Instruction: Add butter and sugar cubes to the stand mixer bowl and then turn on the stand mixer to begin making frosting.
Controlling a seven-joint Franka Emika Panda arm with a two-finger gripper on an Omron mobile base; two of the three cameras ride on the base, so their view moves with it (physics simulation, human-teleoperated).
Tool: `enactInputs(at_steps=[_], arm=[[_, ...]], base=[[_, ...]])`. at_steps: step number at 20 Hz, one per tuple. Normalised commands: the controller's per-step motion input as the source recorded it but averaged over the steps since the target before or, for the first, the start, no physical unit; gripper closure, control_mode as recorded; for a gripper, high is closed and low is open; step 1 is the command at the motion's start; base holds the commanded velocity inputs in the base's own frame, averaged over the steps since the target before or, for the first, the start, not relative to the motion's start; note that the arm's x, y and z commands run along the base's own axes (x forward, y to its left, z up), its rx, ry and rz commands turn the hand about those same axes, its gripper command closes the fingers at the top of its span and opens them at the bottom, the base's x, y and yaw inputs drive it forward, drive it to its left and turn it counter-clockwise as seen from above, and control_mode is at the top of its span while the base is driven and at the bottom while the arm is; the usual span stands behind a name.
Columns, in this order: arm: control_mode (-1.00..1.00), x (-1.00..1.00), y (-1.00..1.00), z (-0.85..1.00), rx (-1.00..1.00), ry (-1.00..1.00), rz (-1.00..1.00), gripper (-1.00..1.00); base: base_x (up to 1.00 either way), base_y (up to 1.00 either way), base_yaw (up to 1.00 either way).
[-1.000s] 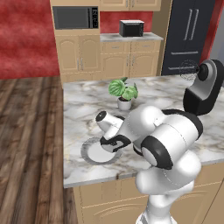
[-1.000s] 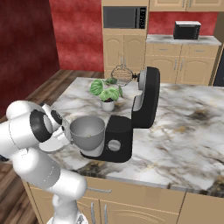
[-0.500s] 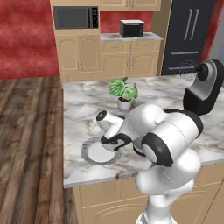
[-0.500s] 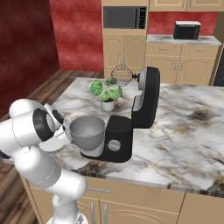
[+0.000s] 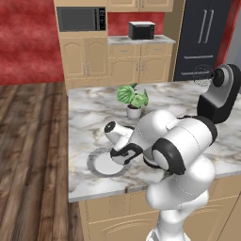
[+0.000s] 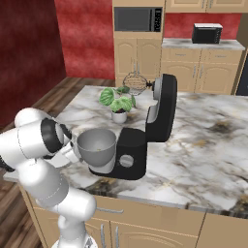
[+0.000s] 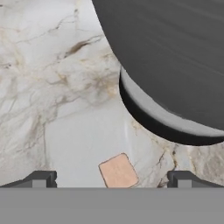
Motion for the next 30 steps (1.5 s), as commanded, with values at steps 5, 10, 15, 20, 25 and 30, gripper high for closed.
enactInputs(at_steps=[5, 10, 15, 20, 25, 30], arm=[[-1.00, 0.00, 0.00, -0.11, 0.00, 0.00, 0.00, -1.00], [-1.00, 0.01, -0.01, -0.06, 0.00, 0.00, -0.01, -1.00], [-1.00, 0.05, 0.00, -0.04, 0.00, 0.00, -0.01, -1.00], [-1.00, 0.08, 0.00, -0.07, 0.00, 0.00, -0.01, -1.00], [-1.00, 0.11, -0.03, -0.08, 0.00, 0.00, -0.01, -1.00], [-1.00, 0.08, 0.00, -0.01, 0.00, 0.00, -0.01, -1.00]], base=[[0.00, 0.00, 0.00], [0.00, 0.00, 0.00], [0.00, 0.00, 0.00], [0.00, 0.00, 0.00], [0.00, 0.00, 0.00], [0.00, 0.00, 0.00]])
